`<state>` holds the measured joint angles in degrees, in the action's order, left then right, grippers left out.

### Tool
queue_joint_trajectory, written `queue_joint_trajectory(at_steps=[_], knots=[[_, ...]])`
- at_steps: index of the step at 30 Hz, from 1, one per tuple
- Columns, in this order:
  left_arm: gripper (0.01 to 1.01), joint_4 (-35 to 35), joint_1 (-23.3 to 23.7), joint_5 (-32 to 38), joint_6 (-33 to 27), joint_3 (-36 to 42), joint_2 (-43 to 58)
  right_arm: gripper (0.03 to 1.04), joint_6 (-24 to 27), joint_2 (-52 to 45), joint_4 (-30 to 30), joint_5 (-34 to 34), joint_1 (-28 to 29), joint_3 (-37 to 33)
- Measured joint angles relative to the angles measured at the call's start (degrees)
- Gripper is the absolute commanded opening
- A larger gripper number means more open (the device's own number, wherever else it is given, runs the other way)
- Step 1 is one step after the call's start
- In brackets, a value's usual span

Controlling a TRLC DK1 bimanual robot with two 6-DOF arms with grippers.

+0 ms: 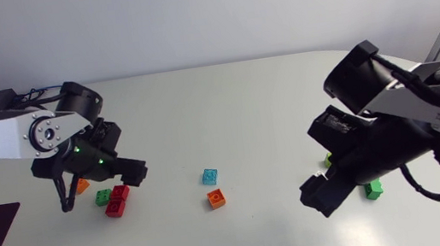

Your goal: Sort duplo bricks by size, large to the right and small to the left

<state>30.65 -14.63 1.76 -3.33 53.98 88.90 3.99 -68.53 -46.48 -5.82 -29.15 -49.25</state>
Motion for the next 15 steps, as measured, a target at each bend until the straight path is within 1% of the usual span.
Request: queue_joint_trajectory(at_steps=[2, 6, 10, 12, 15], knots=[[0.985, 0.0, -3.0, 0.0, 0.1, 1.5, -0.8, 0.97, -0.2, -3.0, 1.6, 0.0, -1.1, -0.5], [0.985, 0.0, -9.8, 0.0, 0.9, 4.7, -0.5, 0.97, -0.2, -10.9, 2.8, 0.0, -4.8, -3.4], [0.985, 0.0, -15.9, 0.0, 1.5, 8.0, 3.2, 0.97, -0.2, -15.0, 4.2, 0.0, -5.5, -6.8], [0.984, -0.1, -18.1, 0.0, 1.5, 10.1, 6.6, 0.97, -0.2, -16.7, 5.2, 0.0, -5.3, -8.4], [0.984, -0.1, -19.2, 0.0, 1.5, 11.5, 9.6, 0.97, -0.2, -19.7, 6.1, 0.0, -5.5, -10.4]])
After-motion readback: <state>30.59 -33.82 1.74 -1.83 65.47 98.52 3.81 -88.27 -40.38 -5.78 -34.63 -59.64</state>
